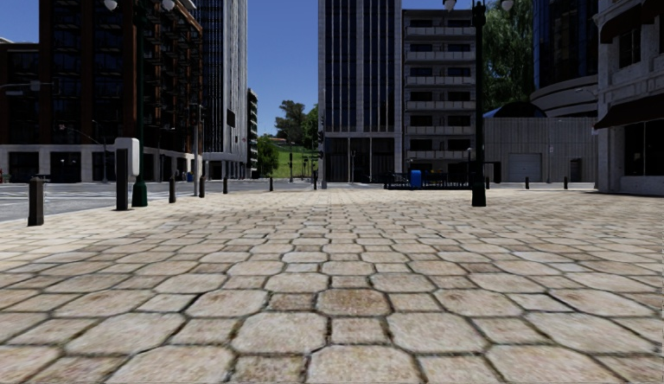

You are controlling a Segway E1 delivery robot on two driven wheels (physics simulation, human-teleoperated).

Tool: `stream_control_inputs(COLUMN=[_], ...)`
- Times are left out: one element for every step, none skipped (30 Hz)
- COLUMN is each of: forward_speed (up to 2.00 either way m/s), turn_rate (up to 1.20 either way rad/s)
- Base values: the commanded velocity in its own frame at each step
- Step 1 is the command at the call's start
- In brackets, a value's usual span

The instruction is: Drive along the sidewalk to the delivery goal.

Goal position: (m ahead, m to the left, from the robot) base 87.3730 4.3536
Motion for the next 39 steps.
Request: stream_control_inputs(forward_speed=[2.0,2.0,2.0,2.0,2.0,2.0,2.0,2.0,2.0,2.0,2.0,2.0,2.0,2.0,2.0,2.0,2.0,2.0,2.0,2.0,2.0,2.0,2.0,2.0,2.0,2.0,2.0,2.0,2.0,2.0,2.0,2.0,2.0,2.0,2.0,2.0,2.0,2.0,2.0], turn_rate=[0.0,0.0,0.0,0.0,0.0,0.0,0.0,0.0,0.0,0.0,0.0,0.0,0.0,0.0,0.0,0.0,0.0,0.0,0.0,0.0,0.0,0.0,0.0,0.0,0.0,0.0,0.0,0.0,0.0,0.0,0.0,0.0,0.0,0.0,0.0,0.0,0.0,0.0,0.0])
